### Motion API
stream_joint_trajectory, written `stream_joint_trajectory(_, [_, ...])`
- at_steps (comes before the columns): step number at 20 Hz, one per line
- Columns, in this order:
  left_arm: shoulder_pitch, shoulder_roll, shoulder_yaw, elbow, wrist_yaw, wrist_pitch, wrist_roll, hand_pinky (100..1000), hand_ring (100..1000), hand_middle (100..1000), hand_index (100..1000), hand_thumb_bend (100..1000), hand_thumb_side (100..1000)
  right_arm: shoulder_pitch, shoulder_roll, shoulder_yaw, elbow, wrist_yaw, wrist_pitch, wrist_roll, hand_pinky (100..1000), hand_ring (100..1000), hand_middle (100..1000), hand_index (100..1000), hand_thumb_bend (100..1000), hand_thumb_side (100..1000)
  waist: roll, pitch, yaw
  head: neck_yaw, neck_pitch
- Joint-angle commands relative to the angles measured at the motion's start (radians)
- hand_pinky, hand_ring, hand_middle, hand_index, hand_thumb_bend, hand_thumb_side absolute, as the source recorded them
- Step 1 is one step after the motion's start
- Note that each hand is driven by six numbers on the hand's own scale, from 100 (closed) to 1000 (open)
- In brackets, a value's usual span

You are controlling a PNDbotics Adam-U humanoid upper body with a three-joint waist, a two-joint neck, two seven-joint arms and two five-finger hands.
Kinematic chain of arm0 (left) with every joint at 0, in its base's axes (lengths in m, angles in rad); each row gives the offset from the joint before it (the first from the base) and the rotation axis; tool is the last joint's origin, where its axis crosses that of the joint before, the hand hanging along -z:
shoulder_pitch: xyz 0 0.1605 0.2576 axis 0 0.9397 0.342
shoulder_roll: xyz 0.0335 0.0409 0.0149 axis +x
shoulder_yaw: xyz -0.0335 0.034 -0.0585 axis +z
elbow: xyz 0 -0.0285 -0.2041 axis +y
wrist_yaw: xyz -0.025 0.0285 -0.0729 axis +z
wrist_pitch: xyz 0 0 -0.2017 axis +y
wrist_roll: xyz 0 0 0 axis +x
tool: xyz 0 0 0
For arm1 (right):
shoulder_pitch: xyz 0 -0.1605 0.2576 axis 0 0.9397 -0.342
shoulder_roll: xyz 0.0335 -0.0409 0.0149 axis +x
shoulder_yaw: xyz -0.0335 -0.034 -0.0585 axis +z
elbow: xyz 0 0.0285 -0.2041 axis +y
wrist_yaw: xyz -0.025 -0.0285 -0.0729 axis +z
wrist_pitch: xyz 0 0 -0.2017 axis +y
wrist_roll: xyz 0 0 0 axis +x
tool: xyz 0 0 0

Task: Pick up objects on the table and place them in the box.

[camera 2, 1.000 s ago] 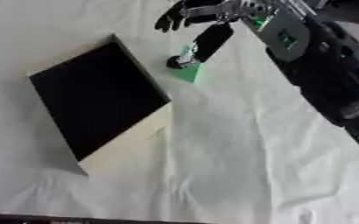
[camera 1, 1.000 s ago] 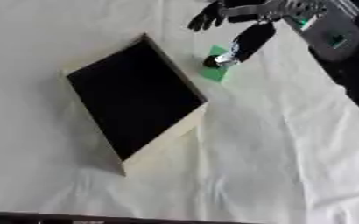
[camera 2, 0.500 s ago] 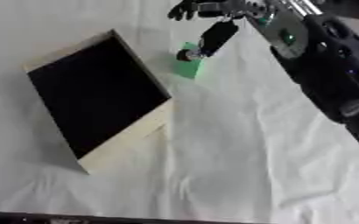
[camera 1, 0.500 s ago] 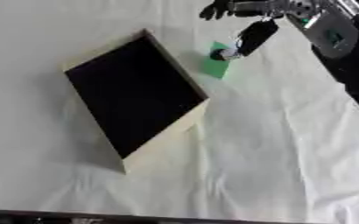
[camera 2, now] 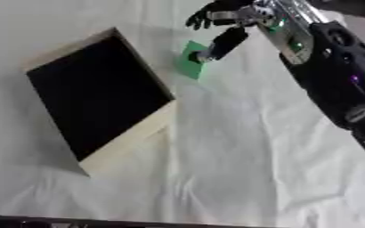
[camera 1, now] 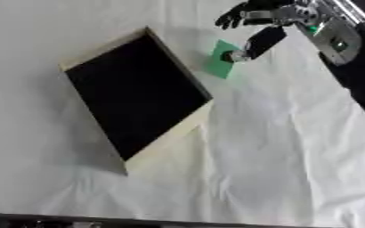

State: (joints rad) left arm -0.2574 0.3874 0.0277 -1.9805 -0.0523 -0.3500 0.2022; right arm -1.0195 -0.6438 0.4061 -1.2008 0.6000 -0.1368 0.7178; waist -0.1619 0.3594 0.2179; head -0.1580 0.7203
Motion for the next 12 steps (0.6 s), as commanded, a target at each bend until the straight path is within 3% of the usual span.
stream_joint_trajectory(1, [-0.009, 0.007, -0.001, -0.02, -0.002, 0.0, -0.002, 579, 679, 681, 773, 100, 642, -0.014, -0.012, -0.019, 0.007, -0.03, 0.011, 0.008, 842, 870, 843, 1000, 263, 734, 0.007, -0.016, 0.002, -0.004, 0.004])
stream_joint_trajectory(7, [-0.013, 0.004, -0.005, -0.02, -0.002, 0.002, -0.006, 580, 679, 681, 773, 100, 646, -0.012, 0.008, -0.029, 0.049, -0.013, 0.041, -0.007, 832, 867, 838, 1000, 274, 743, 0.002, -0.01, 0.009, -0.006, 0.002])
stream_joint_trajectory(12, [-0.013, 0.002, -0.005, -0.02, -0.002, 0.002, -0.006, 580, 679, 681, 773, 100, 648, -0.006, 0.019, -0.035, 0.083, 0.005, 0.031, -0.006, 810, 839, 796, 988, 264, 745, 0.001, -0.009, 0.011, -0.003, 0.006])
